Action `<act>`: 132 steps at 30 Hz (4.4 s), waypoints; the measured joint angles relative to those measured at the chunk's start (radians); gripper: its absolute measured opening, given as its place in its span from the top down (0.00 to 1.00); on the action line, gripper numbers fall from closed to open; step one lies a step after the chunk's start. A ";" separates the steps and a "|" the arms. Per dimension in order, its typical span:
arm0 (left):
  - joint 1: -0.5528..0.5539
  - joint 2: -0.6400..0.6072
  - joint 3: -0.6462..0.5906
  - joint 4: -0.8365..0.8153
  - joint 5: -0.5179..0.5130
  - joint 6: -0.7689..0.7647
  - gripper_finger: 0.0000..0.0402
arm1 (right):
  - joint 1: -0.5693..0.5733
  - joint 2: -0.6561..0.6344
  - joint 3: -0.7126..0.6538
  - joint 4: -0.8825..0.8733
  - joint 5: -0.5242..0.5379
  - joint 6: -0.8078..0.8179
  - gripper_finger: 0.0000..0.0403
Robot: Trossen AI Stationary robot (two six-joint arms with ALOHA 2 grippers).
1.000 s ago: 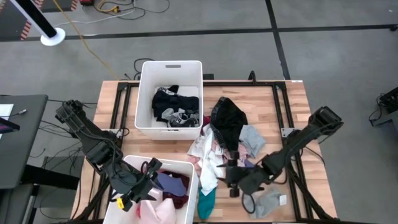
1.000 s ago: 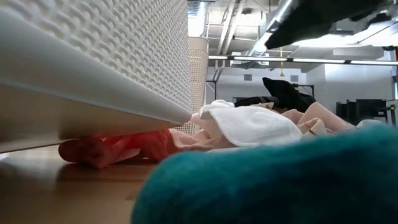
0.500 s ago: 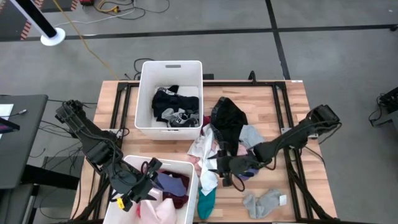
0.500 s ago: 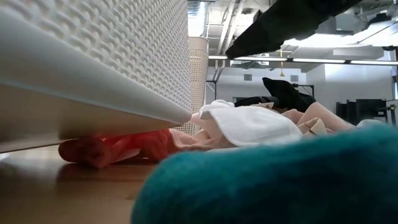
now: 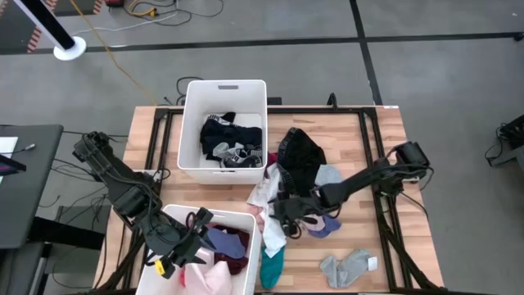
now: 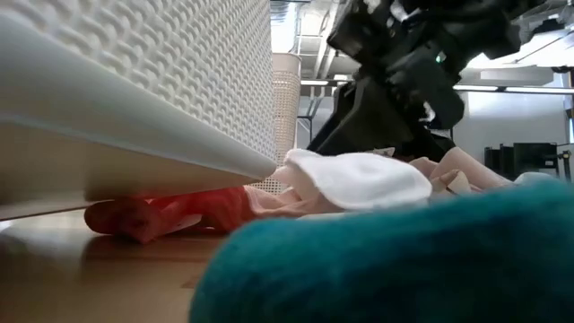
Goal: Sort clothes
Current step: Put the white sock into the bottom white laundry bin
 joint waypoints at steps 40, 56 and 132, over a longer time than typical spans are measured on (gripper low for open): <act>0.000 0.000 0.000 0.009 -0.026 0.006 0.52 | 0.144 -0.283 0.066 -0.188 0.208 -0.137 1.00; 0.000 0.000 0.000 0.066 -0.049 0.068 0.51 | 0.218 -0.503 0.066 -0.085 0.260 -0.314 1.00; 0.000 0.000 0.000 0.084 -0.065 0.091 0.51 | 0.217 -0.336 0.137 -0.660 0.376 0.229 0.99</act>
